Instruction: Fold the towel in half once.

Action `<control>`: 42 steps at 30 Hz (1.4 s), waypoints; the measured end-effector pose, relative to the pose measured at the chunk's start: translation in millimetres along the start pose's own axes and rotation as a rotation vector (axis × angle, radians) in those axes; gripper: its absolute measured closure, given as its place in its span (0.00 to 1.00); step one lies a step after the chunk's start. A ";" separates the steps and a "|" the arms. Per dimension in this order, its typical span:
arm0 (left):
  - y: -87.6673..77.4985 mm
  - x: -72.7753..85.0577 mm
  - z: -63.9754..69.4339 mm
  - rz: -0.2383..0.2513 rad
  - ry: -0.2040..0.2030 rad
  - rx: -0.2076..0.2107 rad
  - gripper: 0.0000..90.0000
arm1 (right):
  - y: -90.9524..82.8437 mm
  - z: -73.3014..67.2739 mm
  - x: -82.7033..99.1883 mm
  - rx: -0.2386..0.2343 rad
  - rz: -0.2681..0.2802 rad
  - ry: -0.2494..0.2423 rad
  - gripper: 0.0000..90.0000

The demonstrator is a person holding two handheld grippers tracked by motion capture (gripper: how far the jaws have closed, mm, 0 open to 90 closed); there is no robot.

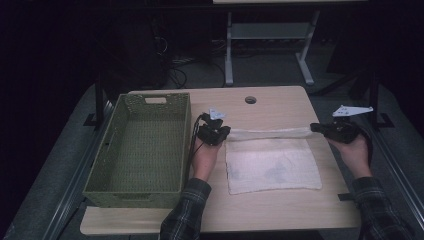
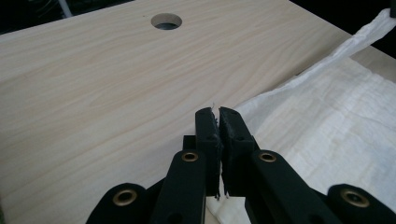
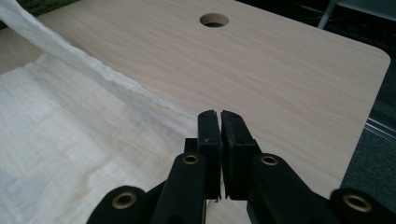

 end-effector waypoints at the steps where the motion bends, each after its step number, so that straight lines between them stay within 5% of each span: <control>1: -1.2 1.7 1.1 0.000 -0.006 0.003 0.96 | -1.1 -1.8 2.2 0.003 -0.002 0.000 0.97; 24: -37.9 35.4 33.3 0.001 0.065 0.019 0.96 | -37.4 -38.0 38.1 -0.037 0.032 0.010 0.96; 42: -52.4 64.9 51.1 -0.046 0.078 0.055 0.96 | -52.4 -63.4 66.9 -0.080 -0.025 0.008 0.96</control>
Point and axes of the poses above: each handheld gripper's, and its own axes: y roughly forward along the jaws, x roughly out of its underside, z roughly to its right, the point moved 2 cm from there along y, roughly forward along the jaws, and after that the axes turned 4 degrees about -x, right-handed, at the moved point
